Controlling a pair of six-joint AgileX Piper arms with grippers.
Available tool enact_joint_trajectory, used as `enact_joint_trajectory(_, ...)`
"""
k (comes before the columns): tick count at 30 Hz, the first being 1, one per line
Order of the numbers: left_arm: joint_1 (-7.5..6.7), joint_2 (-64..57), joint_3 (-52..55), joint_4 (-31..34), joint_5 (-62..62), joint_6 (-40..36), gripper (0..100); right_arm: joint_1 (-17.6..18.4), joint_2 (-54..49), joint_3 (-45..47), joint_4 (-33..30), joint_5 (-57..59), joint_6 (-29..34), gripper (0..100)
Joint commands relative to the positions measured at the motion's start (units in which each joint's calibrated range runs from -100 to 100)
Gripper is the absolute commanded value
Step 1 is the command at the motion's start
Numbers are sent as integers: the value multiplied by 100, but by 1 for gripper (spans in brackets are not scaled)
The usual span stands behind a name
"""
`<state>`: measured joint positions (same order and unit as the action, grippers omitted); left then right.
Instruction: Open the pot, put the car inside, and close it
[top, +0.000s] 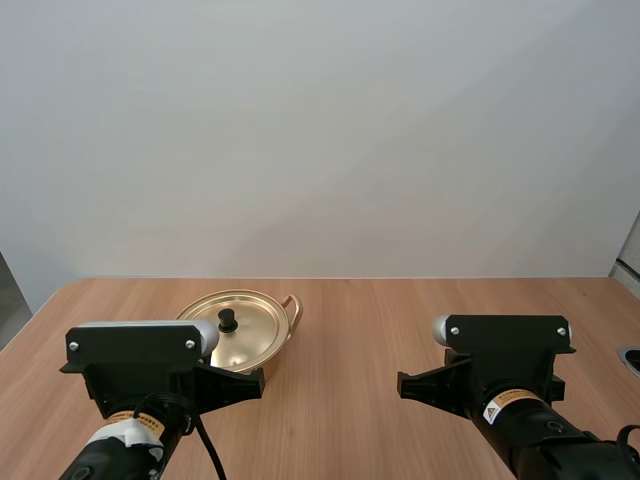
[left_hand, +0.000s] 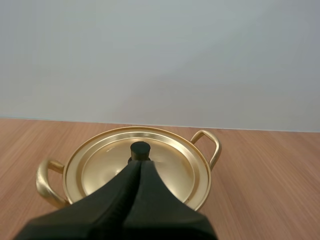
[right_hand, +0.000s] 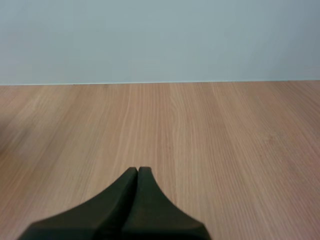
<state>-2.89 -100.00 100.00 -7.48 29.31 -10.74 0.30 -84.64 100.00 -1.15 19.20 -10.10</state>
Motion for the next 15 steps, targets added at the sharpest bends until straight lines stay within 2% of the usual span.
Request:
enact_joint_trajectory(1, -1, 0, 0, -2, 4, 2, 0, 4, -2, 0, 1, 2, -4, 0)
enact_joint_trajectory(5, -1, 0, 0, -2, 4, 2, 0, 4, -342, 0, 1, 2, -4, 0)
enact_joint_trajectory(11, -1, 0, 0, -2, 4, 2, 0, -4, -1536, 0, 1, 2, -4, 0)
enact_joint_trajectory(15, -1, 0, 0, -2, 4, 2, 0, -4, -1536, 0, 39, -277, -4, 0)
